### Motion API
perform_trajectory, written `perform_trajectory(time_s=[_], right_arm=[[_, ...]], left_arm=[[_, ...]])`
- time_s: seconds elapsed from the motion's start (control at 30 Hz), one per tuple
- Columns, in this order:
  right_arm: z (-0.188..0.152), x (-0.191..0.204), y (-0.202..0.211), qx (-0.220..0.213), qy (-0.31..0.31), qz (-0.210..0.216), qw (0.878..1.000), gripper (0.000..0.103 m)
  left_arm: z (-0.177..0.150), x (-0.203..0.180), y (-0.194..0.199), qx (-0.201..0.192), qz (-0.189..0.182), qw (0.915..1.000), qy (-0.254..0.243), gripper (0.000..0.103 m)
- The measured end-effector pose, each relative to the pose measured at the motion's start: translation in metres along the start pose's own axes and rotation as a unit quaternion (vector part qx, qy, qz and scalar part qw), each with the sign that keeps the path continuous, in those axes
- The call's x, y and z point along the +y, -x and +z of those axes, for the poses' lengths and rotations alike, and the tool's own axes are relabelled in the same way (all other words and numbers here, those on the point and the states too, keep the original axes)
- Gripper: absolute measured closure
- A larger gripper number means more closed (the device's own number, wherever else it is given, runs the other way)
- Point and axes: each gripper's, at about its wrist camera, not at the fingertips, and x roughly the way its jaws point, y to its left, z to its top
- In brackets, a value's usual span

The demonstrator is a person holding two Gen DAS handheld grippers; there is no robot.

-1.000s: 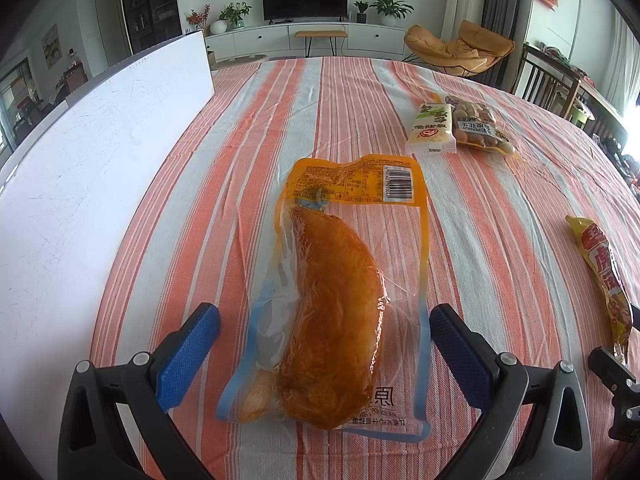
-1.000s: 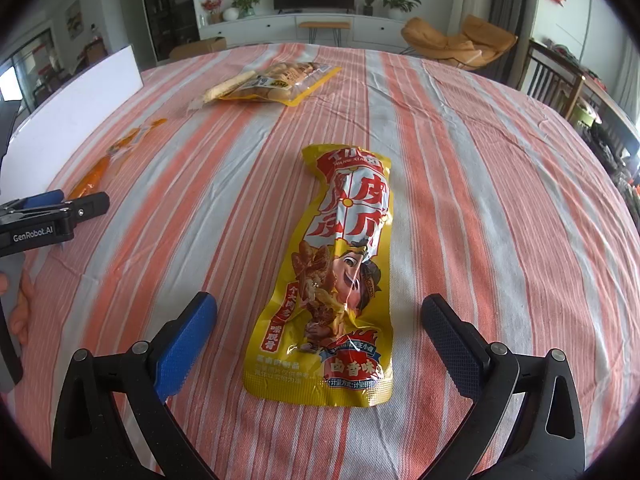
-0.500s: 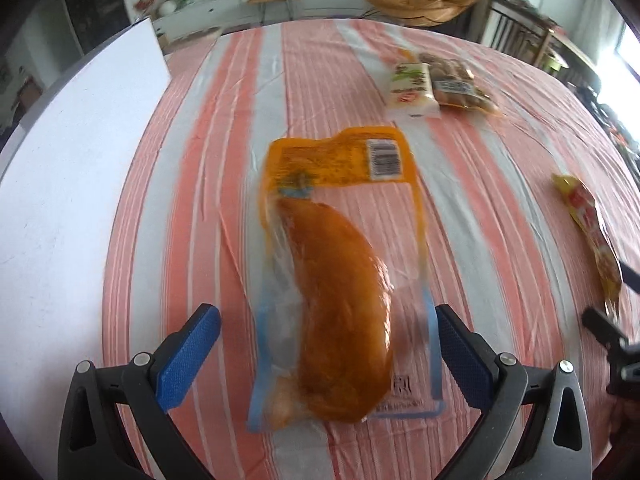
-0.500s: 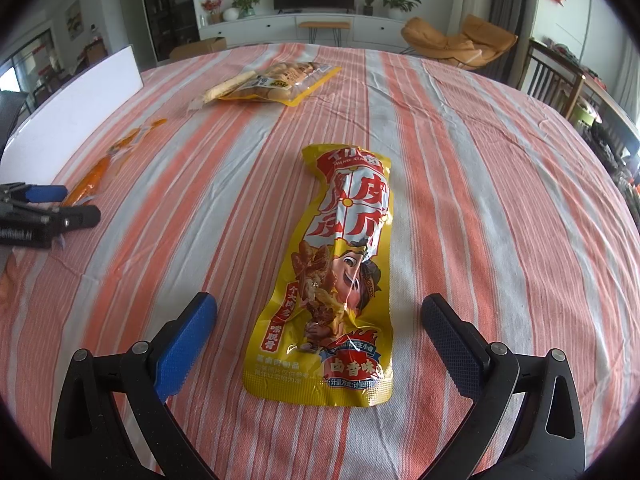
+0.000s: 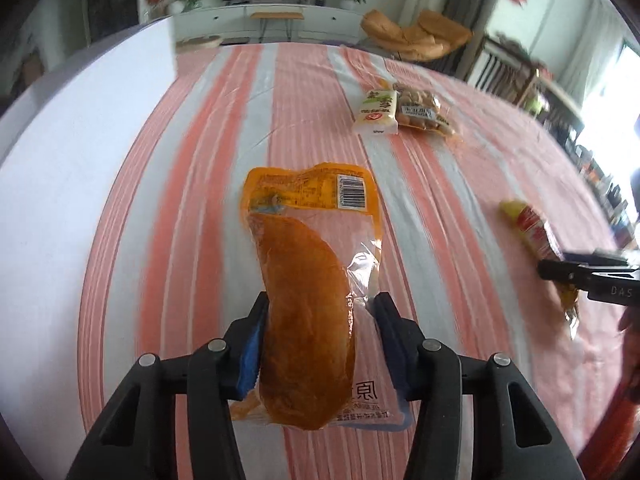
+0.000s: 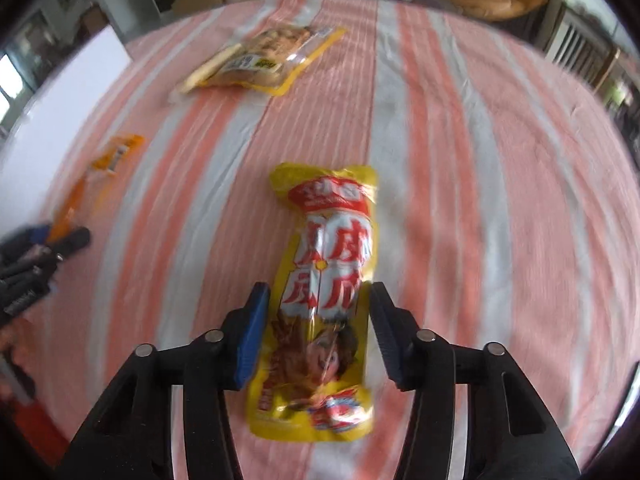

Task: Organize snacks
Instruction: 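Carry both bags over the white box and open both tools, then return both tools to the table above the remaining snacks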

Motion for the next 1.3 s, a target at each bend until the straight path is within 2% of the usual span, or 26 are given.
perform_trajectory(time_s=[0.07, 0.17, 0.23, 0.33, 0.43, 0.57, 0.63, 0.73, 0.8, 0.87, 0.9, 0.93, 0.97, 1.03, 1.1, 1.17, 1.23, 1.27, 1.3], right_arm=[[-0.013, -0.005, 0.010, -0.004, -0.039, 0.048, 0.998, 0.052], [-0.033, -0.017, 0.018, -0.018, -0.111, 0.126, 0.986, 0.052], [-0.042, -0.020, 0.019, -0.020, -0.142, 0.158, 0.977, 0.052], [-0.035, -0.012, 0.028, -0.024, -0.164, 0.224, 0.960, 0.052], [-0.015, 0.020, 0.044, -0.034, -0.157, 0.278, 0.947, 0.052], [0.028, 0.104, 0.073, -0.048, -0.092, 0.334, 0.937, 0.052], [0.050, 0.164, 0.089, -0.052, -0.043, 0.360, 0.931, 0.052], [0.072, 0.249, 0.102, -0.051, 0.024, 0.381, 0.923, 0.052], [0.080, 0.300, 0.105, -0.056, 0.065, 0.384, 0.919, 0.050], [0.082, 0.339, 0.102, -0.063, 0.096, 0.390, 0.914, 0.041], [0.083, 0.357, 0.097, -0.057, 0.112, 0.390, 0.912, 0.020], [0.082, 0.365, 0.093, -0.055, 0.118, 0.387, 0.913, 0.013], [0.078, 0.367, 0.094, -0.064, 0.120, 0.383, 0.914, 0.014], [0.068, 0.354, 0.096, -0.098, 0.138, 0.356, 0.919, 0.012], [0.060, 0.327, 0.086, -0.134, 0.159, 0.291, 0.934, 0.009], [0.041, 0.285, 0.077, -0.159, 0.176, 0.220, 0.946, 0.008], [0.017, 0.231, 0.055, -0.164, 0.184, 0.123, 0.961, 0.008], [0.005, 0.196, 0.040, -0.157, 0.180, 0.072, 0.968, 0.008], [-0.003, 0.170, 0.031, -0.149, 0.174, 0.038, 0.973, 0.008]], left_arm=[[-0.014, 0.009, 0.016, -0.015, -0.023, 0.9993, 0.028, 0.053], [-0.032, 0.015, 0.037, -0.031, -0.051, 0.9962, 0.063, 0.053], [-0.038, 0.018, 0.054, -0.044, -0.071, 0.9933, 0.080, 0.053], [-0.030, 0.025, 0.088, -0.076, -0.089, 0.9890, 0.091, 0.053], [-0.016, 0.046, 0.130, -0.116, -0.084, 0.9851, 0.096, 0.052], [-0.001, 0.098, 0.176, -0.148, -0.029, 0.9821, 0.113, 0.052], [0.004, 0.133, 0.193, -0.152, 0.022, 0.9801, 0.126, 0.052], [0.002, 0.187, 0.214, -0.154, 0.093, 0.9726, 0.147, 0.050], [-0.002, 0.212, 0.220, -0.154, 0.140, 0.9651, 0.159, 0.033], [-0.010, 0.236, 0.223, -0.155, 0.191, 0.9529, 0.177, 0.023], [-0.016, 0.245, 0.224, -0.155, 0.209, 0.9476, 0.186, 0.022], [-0.024, 0.251, 0.225, -0.155, 0.221, 0.9433, 0.193, 0.022], [-0.032, 0.253, 0.228, -0.157, 0.228, 0.9396, 0.202, 0.022], [-0.045, 0.248, 0.228, -0.165, 0.224, 0.9375, 0.209, 0.021], [-0.050, 0.229, 0.225, -0.164, 0.207, 0.9425, 0.204, 0.021], [-0.050, 0.193, 0.220, -0.168, 0.179, 0.9524, 0.180, 0.020], [-0.045, 0.147, 0.213, -0.172, 0.146, 0.9637, 0.143, 0.014], [-0.043, 0.119, 0.207, -0.173, 0.126, 0.9695, 0.119, 0.005], [-0.041, 0.096, 0.202, -0.174, 0.115, 0.9729, 0.100, 0.000]])
